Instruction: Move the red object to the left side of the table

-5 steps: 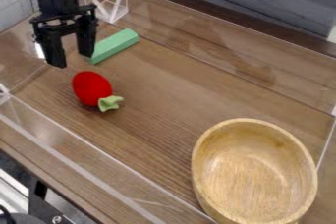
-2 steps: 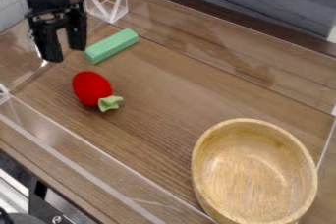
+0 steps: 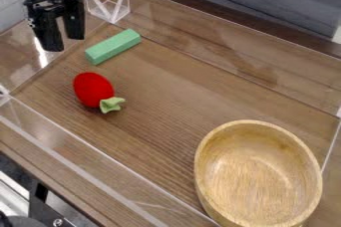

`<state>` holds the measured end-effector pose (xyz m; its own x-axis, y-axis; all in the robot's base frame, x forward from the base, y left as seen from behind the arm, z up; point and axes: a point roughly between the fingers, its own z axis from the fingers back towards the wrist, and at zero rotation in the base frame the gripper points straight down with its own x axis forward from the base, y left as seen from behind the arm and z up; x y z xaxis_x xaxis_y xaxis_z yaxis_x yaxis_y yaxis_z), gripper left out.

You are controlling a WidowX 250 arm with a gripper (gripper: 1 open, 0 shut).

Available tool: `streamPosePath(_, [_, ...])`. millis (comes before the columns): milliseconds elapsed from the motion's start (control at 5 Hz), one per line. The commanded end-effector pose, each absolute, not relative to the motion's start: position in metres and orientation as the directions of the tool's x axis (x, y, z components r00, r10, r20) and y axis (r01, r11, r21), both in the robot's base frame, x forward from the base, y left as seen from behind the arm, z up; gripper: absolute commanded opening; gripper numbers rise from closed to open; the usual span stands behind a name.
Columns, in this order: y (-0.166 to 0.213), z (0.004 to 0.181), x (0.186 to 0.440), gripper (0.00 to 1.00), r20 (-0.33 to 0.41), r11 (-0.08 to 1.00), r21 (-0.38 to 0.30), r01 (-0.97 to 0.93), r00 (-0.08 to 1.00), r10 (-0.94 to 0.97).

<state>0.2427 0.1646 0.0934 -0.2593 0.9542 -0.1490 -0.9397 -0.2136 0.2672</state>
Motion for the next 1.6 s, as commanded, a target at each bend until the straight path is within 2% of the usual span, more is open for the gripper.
streamPosePath(0, [0.139,0.125,0.261,1.0,-0.11,-0.142,0.178,-0.974,-0.163,0.98])
streamPosePath(200, [0.098,0.13,0.282,1.0,-0.096,-0.015,0.155,-0.988,-0.03,0.995])
streamPosePath(600, [0.035,0.158,0.306,1.0,-0.108,0.176,0.14,-0.974,0.161,0.981])
streamPosePath(800, [0.015,0.154,0.3,1.0,-0.115,0.272,0.141,-0.952,0.257,0.96])
streamPosePath(1000, [0.007,0.143,0.286,1.0,-0.121,0.307,0.15,-0.94,0.29,0.949])
streamPosePath(1400, [0.003,0.15,0.263,1.0,-0.071,0.529,0.143,-0.836,0.524,0.848])
